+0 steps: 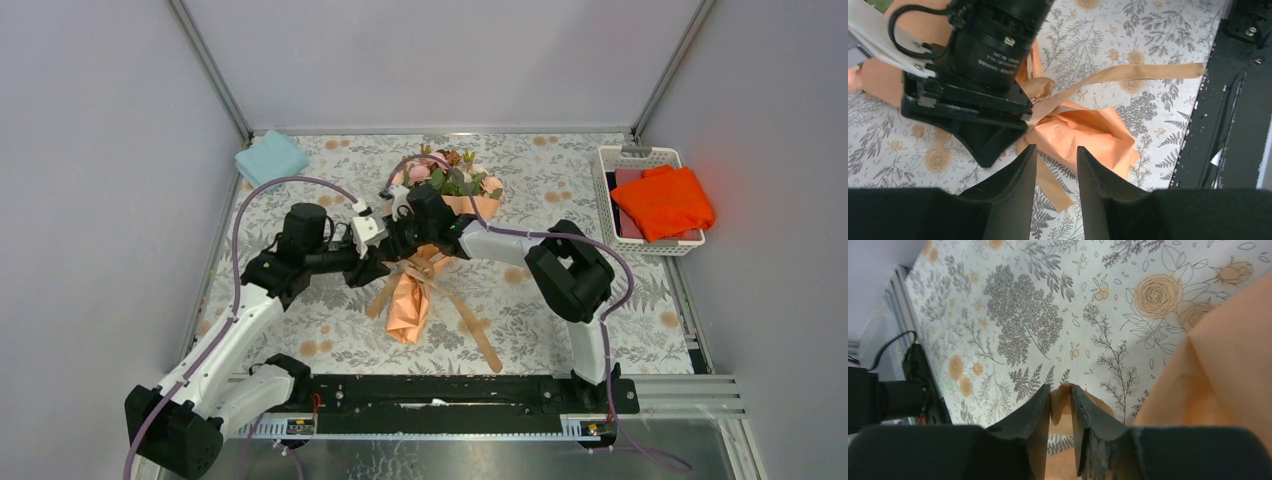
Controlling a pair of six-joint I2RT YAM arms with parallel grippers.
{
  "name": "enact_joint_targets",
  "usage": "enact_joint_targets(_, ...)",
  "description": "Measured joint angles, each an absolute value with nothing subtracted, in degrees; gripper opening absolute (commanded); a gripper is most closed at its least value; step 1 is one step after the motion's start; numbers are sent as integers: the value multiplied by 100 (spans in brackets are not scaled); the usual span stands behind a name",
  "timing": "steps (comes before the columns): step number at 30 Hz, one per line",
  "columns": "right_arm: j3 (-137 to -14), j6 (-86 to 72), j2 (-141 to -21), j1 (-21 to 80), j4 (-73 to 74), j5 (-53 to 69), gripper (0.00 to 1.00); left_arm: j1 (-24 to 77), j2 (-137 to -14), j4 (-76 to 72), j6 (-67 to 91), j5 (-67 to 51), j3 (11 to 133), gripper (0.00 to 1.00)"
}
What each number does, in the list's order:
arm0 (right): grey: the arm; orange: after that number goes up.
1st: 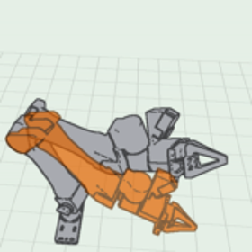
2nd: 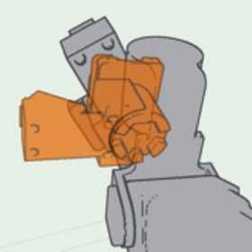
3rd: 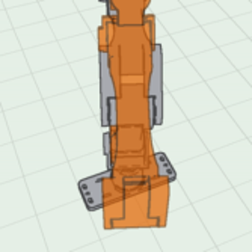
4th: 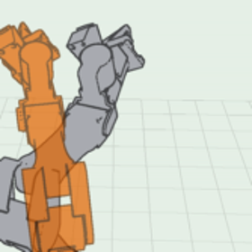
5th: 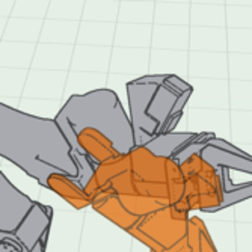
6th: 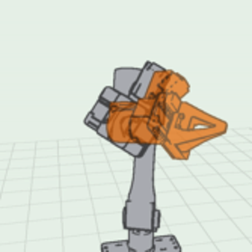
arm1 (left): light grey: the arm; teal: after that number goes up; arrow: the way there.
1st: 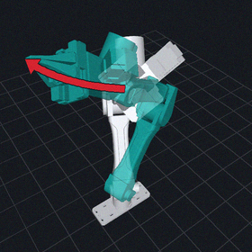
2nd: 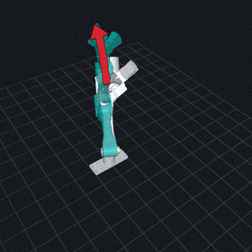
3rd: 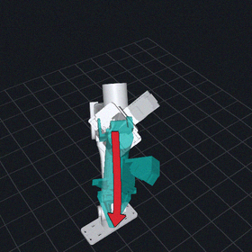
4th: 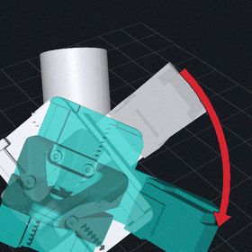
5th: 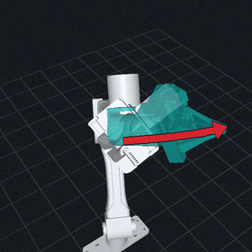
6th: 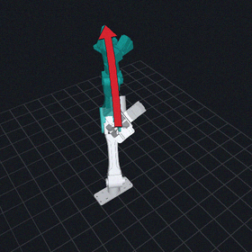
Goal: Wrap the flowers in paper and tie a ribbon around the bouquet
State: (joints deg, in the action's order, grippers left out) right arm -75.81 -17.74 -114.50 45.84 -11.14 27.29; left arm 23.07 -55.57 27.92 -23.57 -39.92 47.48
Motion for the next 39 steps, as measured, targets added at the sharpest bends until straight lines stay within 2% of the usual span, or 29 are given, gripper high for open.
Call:
enact_joint_targets(2,-7813,-1691,-11638,4698,-915,2606,50,2158,-5505,2657,-2283,-4032,4606,41)
enact_joint_targets(6,-8176,-1413,-11782,4816,-392,2508,80,2045,-5487,2482,-2235,-4101,4383,41)
enact_joint_targets(9,-8455,-1079,-11780,4827,130,2491,84,2021,-5489,2475,-2292,-4174,4320,41)
enact_joint_targets(11,-8628,-808,-11725,4818,508,2484,83,2018,-5494,2475,-2436,-4265,4305,38)
enact_joint_targets(13,-8663,-585,-11526,4788,849,2447,74,2018,-5533,2493,-2676,-4366,4303,29)
enact_joint_targets(16,-8486,-375,-10975,4576,1201,2458,34,2099,-5686,2515,-3074,-4364,4313,9)
enact_joint_targets(17,-8383,-346,-10774,4442,1245,2495,28,2145,-5769,2532,-3192,-4320,4335,7)
enact_joint_targets(19,-8239,-360,-10499,4108,1343,2650,28,2331,-6055,2591,-3605,-4156,4484,7)
enact_joint_targets(23,-8219,-360,-10650,3701,1527,2904,31,2635,-6751,2729,-4744,-4071,4952,14)
enact_joint_targets(32,-8217,-301,-11421,3701,1964,3122,41,3065,-8049,2530,-6617,-3811,5107,22)
enact_joint_targets(36,-8294,-226,-11524,3677,2126,3385,40,3114,-8298,2414,-6897,-3686,5092,21)
enact_joint_targets(39,-8318,-202,-11568,3660,2196,3658,40,3114,-8370,2294,-7037,-3586,5050,25)
